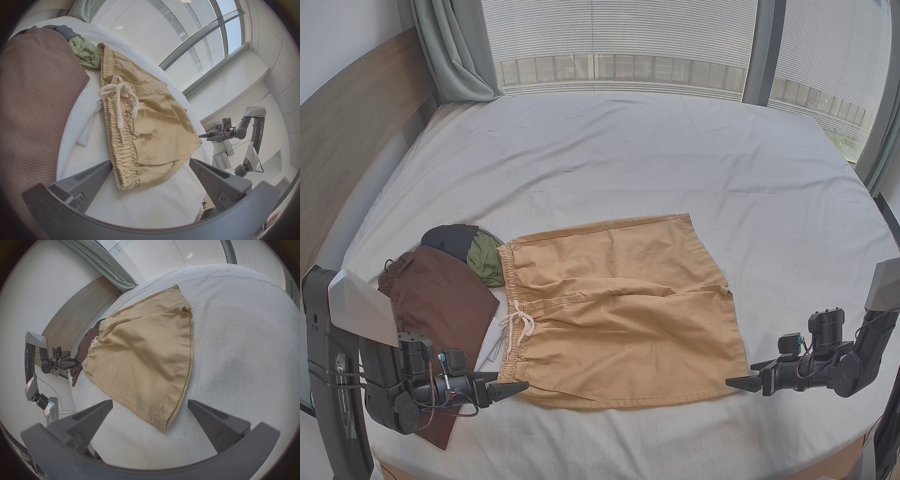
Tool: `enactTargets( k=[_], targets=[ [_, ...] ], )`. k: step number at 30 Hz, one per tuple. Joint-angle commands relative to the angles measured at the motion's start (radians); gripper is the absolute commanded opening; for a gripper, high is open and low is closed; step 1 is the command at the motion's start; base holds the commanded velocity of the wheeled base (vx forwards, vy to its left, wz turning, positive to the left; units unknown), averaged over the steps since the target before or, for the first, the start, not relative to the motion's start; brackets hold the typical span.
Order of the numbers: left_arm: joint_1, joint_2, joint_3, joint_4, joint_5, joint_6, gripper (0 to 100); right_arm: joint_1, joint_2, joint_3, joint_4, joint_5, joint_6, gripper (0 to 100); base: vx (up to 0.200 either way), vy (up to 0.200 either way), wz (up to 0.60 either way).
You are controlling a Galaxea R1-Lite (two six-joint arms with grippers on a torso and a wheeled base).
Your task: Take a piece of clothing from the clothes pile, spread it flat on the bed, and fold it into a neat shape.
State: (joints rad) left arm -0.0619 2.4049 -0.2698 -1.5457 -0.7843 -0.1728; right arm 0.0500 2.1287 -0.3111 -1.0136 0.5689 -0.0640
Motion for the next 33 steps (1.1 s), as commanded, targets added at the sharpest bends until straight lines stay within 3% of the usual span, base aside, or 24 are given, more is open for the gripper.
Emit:
enactTargets(
  k=[1, 5, 6, 29, 30, 33],
  targets=[
    [0.002, 0.013, 0.001, -0.001, 0.0, -0.001, 100, 0.002, 0.005, -0.003, -0.005, 0.0, 0.0, 100, 0.0, 0.0, 0.0],
    [0.002, 0.013, 0.001, -0.001, 0.002, -0.002, 100, 0.008, 0.005, -0.006, -0.006, 0.0, 0.001, 100, 0.0, 0.0, 0.0],
    [0.002, 0.013, 0.001, -0.001, 0.002, -0.002, 0, 0.008, 0.005, -0.008, -0.005, 0.002, 0.001, 100, 0.0, 0.0, 0.0],
    [0.002, 0.025, -0.009, -0.001, 0.002, 0.006, 0, 0.011, 0.045, 0.0, -0.002, 0.006, 0.006, 100, 0.0, 0.0, 0.0],
    [0.002, 0.025, -0.009, -0.001, 0.002, 0.006, 0, 0.011, 0.045, 0.0, -0.002, 0.006, 0.006, 0, 0.0, 0.0, 0.0],
    [0.002, 0.025, -0.009, -0.001, 0.002, 0.007, 0, 0.013, 0.05, 0.0, 0.0, 0.003, 0.007, 0, 0.0, 0.0, 0.0]
  ],
)
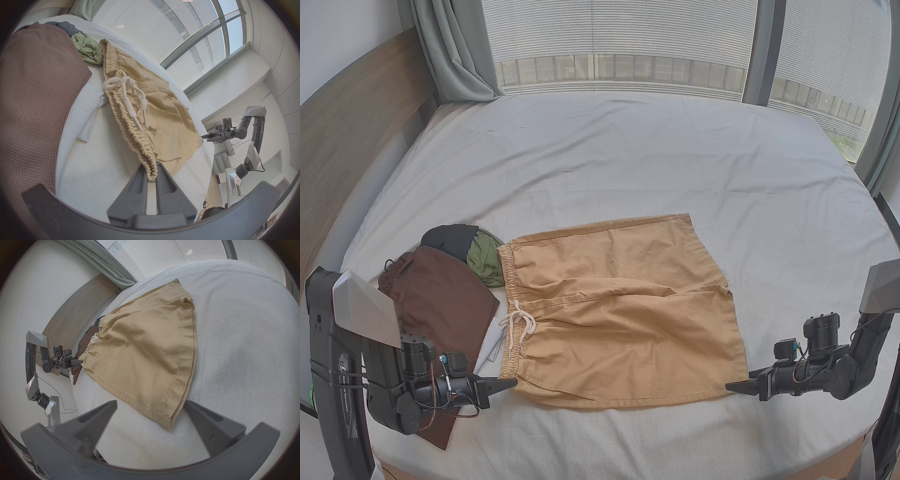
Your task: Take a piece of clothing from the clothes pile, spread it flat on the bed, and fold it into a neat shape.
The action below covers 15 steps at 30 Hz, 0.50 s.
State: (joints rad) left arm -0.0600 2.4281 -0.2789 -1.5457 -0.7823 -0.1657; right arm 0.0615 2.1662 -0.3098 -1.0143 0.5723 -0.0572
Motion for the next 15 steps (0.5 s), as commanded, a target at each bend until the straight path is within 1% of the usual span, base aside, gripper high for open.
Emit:
enactTargets(
  k=[1, 11, 15],
  targets=[
    [0.0, 0.002, 0.0, -0.001, 0.0, 0.0, 0, 0.0, 0.018, -0.002, 0.0, -0.002, 0.0, 0, 0.0, 0.0, 0.0],
    [0.002, 0.0, 0.009, -0.001, -0.002, -0.001, 0, 0.0, 0.011, 0.026, 0.014, -0.006, -0.003, 0, 0.0, 0.0, 0.0],
    [0.008, 0.0, 0.018, -0.001, -0.003, -0.001, 0, 0.015, 0.0, 0.055, 0.016, -0.006, -0.007, 0, 0.0, 0.0, 0.0]
  ],
)
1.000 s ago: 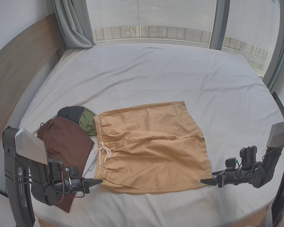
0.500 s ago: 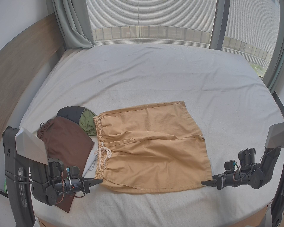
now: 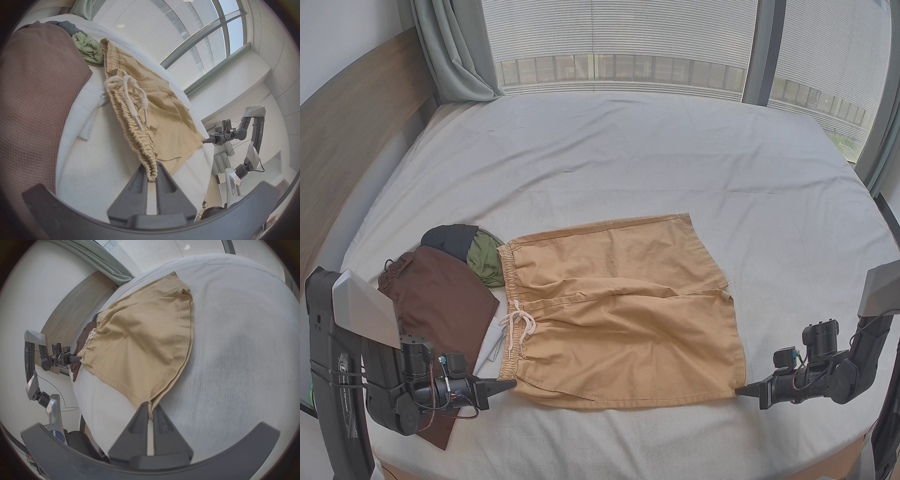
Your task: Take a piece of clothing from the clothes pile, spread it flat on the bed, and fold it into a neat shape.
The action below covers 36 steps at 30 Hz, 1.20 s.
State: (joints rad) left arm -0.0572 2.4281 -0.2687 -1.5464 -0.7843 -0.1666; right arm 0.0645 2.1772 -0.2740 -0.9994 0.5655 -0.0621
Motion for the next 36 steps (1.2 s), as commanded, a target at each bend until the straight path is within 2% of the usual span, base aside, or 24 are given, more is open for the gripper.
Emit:
enactTargets(
  k=[1, 8, 12, 19, 36],
  targets=[
    [0.007, 0.0, 0.008, 0.0, -0.001, -0.001, 0, 0.012, -0.011, 0.019, 0.001, 0.001, -0.002, 0, 0.0, 0.0, 0.0],
    [0.014, 0.0, 0.039, 0.0, -0.006, 0.024, 0, 0.02, -0.017, 0.03, 0.002, 0.001, -0.004, 0, 0.0, 0.0, 0.0],
    [0.016, -0.011, 0.079, 0.0, -0.047, 0.024, 0, 0.012, -0.033, 0.032, 0.004, 0.001, -0.012, 0, 0.0, 0.0, 0.0],
    [0.033, -0.009, 0.086, 0.0, -0.05, 0.025, 0, -0.006, -0.034, 0.042, 0.015, 0.001, -0.07, 0, 0.0, 0.0, 0.0],
    [0.034, -0.014, 0.089, 0.0, -0.055, 0.047, 0, -0.009, -0.073, 0.053, 0.019, 0.001, -0.073, 0, 0.0, 0.0, 0.0]
  ],
)
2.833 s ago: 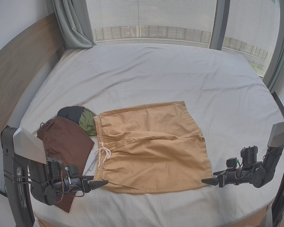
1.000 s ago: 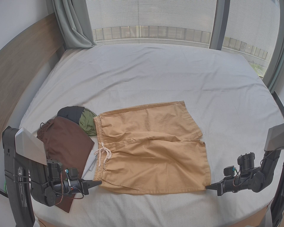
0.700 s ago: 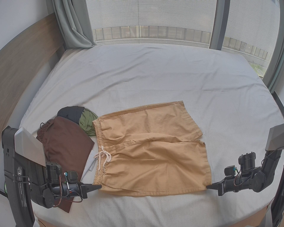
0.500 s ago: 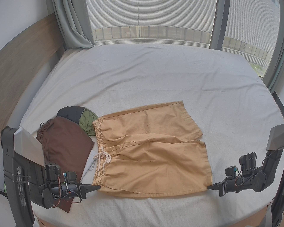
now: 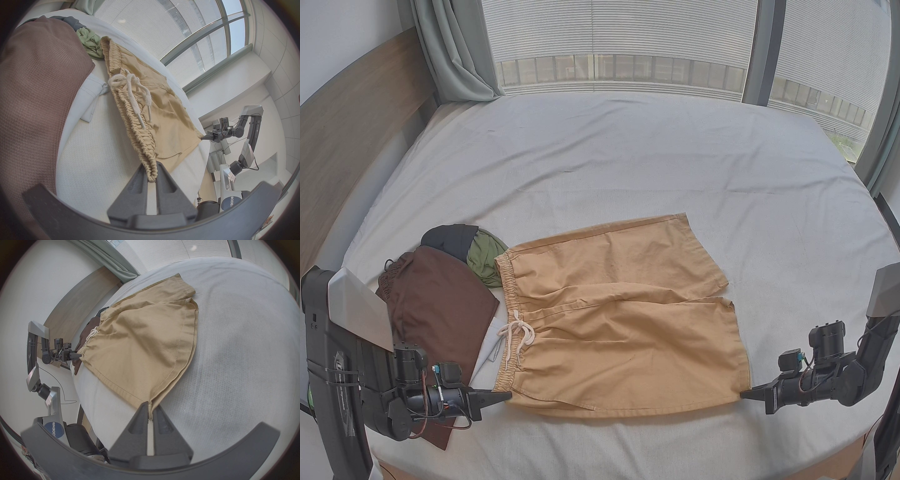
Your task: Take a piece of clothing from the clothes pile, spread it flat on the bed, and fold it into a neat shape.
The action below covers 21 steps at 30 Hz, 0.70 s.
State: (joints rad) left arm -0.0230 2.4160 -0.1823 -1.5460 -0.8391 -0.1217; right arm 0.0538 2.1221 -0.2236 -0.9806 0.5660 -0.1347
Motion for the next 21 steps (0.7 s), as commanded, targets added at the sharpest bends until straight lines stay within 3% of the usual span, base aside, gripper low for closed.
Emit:
enactTargets(
  k=[1, 21],
  targets=[
    [0.0, -0.001, 0.011, -0.002, 0.0, 0.011, 0, 0.003, -0.019, 0.004, 0.0, 0.0, 0.0, 0, 0.0, 0.0, 0.0],
    [0.009, 0.0, 0.055, 0.0, -0.051, 0.079, 0, 0.006, -0.05, 0.038, 0.002, 0.0, -0.023, 0, 0.0, 0.0, 0.0]
  ],
)
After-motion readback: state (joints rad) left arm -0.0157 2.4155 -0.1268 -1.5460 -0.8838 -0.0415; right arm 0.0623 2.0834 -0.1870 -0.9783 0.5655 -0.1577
